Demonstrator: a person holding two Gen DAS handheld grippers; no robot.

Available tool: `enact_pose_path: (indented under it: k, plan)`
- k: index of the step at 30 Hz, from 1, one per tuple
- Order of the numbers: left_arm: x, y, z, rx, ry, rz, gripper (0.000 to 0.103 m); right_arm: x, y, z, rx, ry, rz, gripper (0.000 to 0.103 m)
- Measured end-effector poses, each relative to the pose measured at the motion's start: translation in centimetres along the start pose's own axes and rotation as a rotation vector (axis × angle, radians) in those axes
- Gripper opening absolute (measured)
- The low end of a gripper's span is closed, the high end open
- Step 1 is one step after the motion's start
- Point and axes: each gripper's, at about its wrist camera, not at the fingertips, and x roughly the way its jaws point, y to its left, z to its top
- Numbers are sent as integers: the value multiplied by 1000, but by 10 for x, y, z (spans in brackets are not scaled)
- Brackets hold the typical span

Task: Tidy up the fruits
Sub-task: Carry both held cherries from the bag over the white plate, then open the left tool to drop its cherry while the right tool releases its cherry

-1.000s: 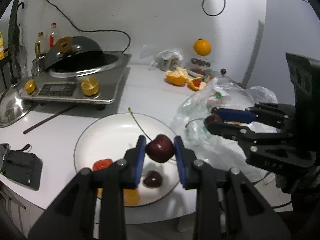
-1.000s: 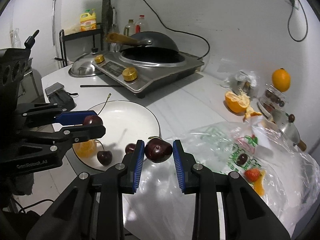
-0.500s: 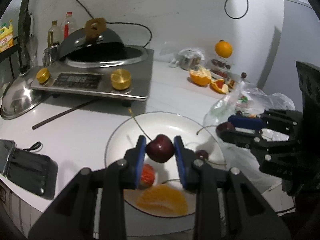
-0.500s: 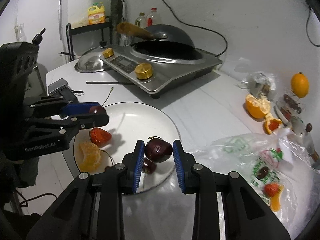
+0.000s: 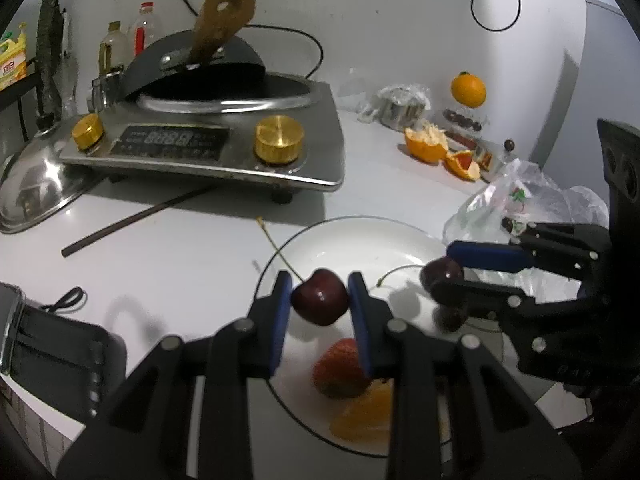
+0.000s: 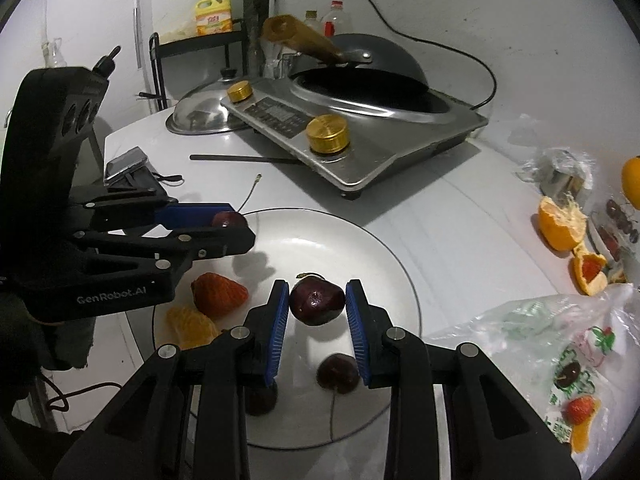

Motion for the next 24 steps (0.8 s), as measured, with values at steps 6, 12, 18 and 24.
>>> enact_pose_path:
  k: [6,12,18,24]
  plan:
    - [10,10,-3,-27,41,-8,30,16,8,1,-3,24,30,31]
    - [13,8,-7,-22,59,-22,31,26,12,-1,5,49,45,31]
    - [12,5,-7,-18,64,-11,36,27,16,-4,9,66,52,31]
    - [2,2,-6,-17,47,-8,43,21,16,-6,19,61,43,31]
